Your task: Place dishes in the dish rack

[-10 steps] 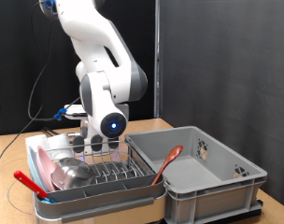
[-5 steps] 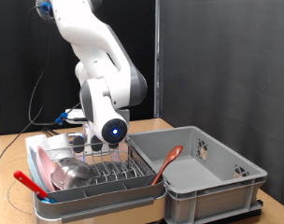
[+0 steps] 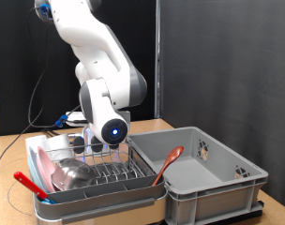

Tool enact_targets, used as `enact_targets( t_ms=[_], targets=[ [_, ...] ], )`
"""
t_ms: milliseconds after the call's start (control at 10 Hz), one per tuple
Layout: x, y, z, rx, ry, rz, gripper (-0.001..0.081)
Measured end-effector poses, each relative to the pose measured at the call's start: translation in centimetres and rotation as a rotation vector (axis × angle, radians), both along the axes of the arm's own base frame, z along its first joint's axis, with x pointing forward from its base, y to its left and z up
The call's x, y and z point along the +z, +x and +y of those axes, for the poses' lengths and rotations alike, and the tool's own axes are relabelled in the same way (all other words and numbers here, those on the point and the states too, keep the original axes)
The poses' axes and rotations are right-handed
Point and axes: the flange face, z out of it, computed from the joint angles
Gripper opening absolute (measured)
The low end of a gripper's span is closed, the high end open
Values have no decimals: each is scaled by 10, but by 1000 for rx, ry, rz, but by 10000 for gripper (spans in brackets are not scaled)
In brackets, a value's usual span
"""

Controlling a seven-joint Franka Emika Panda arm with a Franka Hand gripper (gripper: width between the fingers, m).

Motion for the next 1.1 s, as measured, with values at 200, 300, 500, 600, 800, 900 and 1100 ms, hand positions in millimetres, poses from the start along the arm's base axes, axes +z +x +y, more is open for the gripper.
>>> enact_targets(
  t_ms=[200, 300, 500, 600, 800, 900, 1100],
  targets=[
    [3, 13, -2, 6, -18, -63, 774],
    [7, 22, -3, 4, -30, -107, 774],
    [23, 44, -8, -6, -41, -174, 800],
    [33, 55, -10, -6, -39, -205, 803],
    [57, 77, -10, 42, -11, -303, 803],
    [72, 87, -9, 65, 4, -387, 803],
    [103, 100, -5, 95, 15, -522, 803]
  ],
)
